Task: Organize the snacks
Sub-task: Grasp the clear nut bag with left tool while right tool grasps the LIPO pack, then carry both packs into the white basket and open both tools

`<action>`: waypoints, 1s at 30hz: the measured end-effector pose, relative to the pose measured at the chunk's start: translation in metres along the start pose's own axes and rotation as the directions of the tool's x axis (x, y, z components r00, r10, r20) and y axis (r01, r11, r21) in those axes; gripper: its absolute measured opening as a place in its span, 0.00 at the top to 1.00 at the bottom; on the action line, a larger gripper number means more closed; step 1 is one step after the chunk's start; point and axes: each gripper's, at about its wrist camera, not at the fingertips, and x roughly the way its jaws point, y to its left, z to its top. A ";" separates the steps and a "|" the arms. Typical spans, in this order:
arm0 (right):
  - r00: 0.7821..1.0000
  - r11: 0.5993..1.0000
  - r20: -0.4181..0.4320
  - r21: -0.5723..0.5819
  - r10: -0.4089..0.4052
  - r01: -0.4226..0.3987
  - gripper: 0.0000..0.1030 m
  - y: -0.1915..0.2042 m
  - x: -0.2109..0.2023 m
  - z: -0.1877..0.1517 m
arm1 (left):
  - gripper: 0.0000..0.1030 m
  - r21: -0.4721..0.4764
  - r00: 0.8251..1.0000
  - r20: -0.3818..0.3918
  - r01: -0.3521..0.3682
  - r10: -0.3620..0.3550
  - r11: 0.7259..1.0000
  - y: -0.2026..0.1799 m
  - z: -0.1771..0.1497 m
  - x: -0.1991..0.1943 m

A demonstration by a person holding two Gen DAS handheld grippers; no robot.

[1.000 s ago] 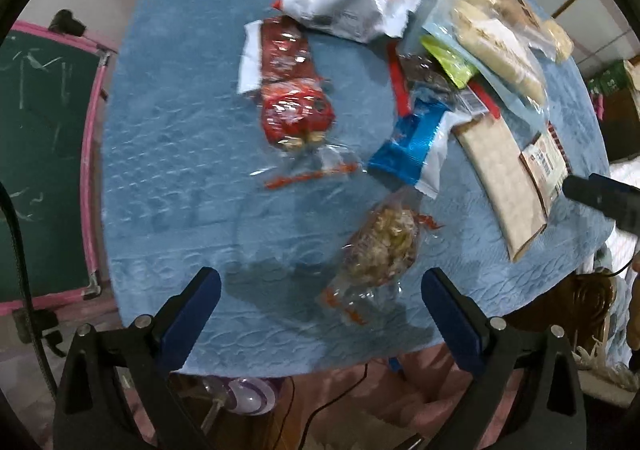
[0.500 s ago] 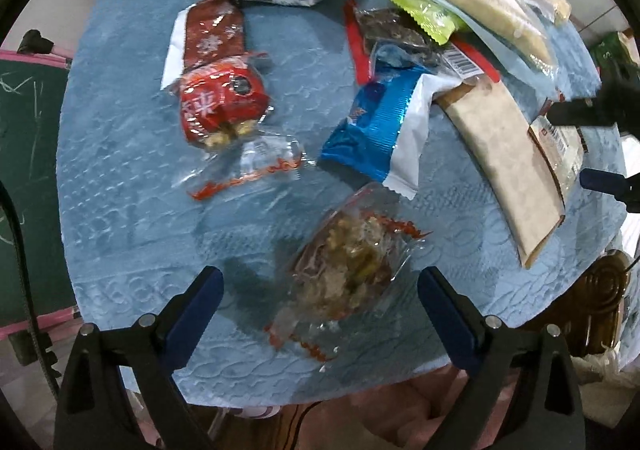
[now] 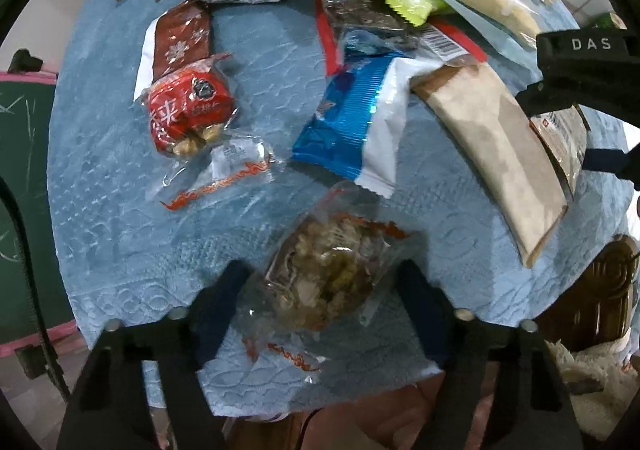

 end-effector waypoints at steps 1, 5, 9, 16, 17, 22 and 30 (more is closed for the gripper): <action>1.000 1.000 0.004 0.001 0.003 -0.003 0.31 -0.005 -0.002 -0.009 | 0.40 0.014 1.000 -0.001 -0.007 0.007 1.000 -0.005 0.000 -0.001; 0.999 0.999 0.000 0.016 0.052 -0.052 0.40 -0.012 -0.011 -0.017 | 0.48 0.054 1.000 0.011 -0.017 0.017 0.998 -0.021 0.001 -0.004; 0.991 0.991 -0.017 0.042 0.130 -0.130 0.50 -0.032 -0.012 -0.019 | 0.49 0.073 1.000 0.008 -0.029 0.028 0.997 -0.028 0.007 -0.009; 0.982 0.982 0.030 0.012 0.187 -0.187 0.52 -0.066 -0.051 -0.041 | 0.49 0.072 0.997 0.079 -0.026 0.021 0.997 -0.020 0.017 -0.057; 0.980 0.981 0.044 0.007 0.196 -0.196 0.52 -0.068 -0.058 -0.042 | 0.49 0.070 0.995 0.093 -0.028 0.021 0.997 -0.021 0.021 -0.065; 0.962 0.973 0.144 -0.054 0.232 -0.226 0.53 -0.062 -0.097 -0.055 | 0.49 0.057 0.986 0.167 -0.014 0.005 0.998 -0.014 0.038 -0.111; 0.902 0.951 0.325 -0.213 0.286 -0.225 0.52 -0.043 -0.168 -0.013 | 0.49 0.027 0.943 0.325 0.064 -0.069 0.998 0.007 0.082 -0.178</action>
